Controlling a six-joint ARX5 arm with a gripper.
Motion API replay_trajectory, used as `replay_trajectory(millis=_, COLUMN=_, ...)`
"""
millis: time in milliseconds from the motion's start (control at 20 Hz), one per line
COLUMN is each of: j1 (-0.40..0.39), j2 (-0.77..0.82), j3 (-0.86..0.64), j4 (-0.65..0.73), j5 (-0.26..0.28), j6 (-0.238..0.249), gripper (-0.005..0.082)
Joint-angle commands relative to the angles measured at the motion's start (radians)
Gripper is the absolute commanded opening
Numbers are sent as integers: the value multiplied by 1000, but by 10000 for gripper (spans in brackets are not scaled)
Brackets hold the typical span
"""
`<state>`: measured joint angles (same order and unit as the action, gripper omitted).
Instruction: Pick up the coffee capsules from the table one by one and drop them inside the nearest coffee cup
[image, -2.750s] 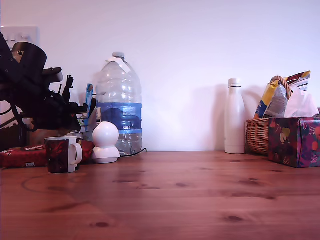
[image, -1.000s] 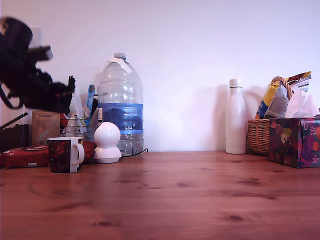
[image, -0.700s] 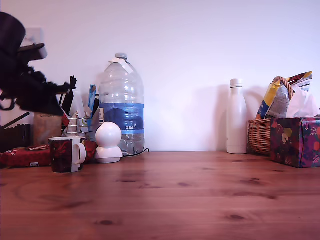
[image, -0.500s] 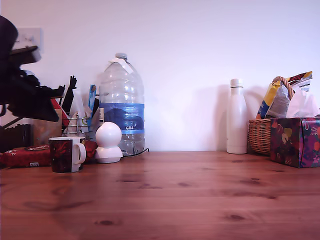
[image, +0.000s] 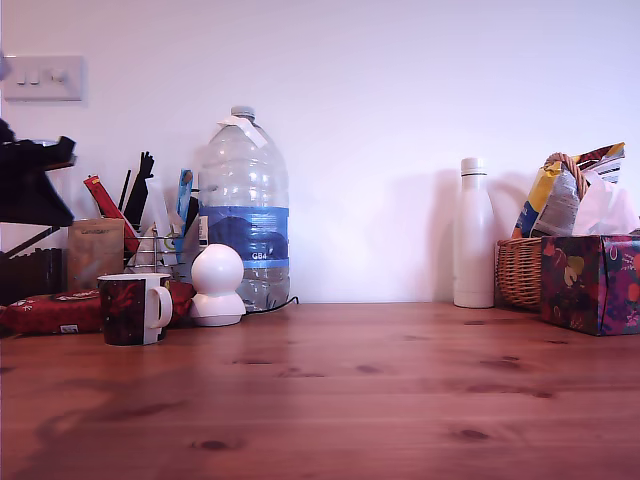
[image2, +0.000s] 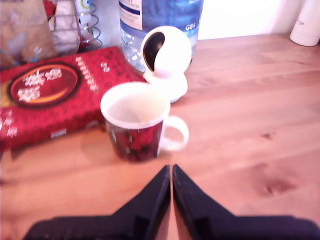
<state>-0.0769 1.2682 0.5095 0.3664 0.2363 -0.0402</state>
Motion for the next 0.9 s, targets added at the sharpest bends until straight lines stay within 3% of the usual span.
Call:
replay_trajectory(millis=0, j1=-2, j2=-53, j3=-54, j4=8, j5=-2, j6=-16, gripper=-20)
replay_trajectory(millis=250, j1=-2, j2=-244, j3=-180, j4=-12, j5=-15, j6=-66, gripper=-20)
replay_trajectory(millis=500, j1=-5, j2=-451, j3=-247, j4=-138, j5=-64, j6=-81, gripper=-20)
replay_trajectory(millis=850, j1=-5, j2=-770, j3=-249, j4=-384, j5=-92, j6=-91, gripper=-21)
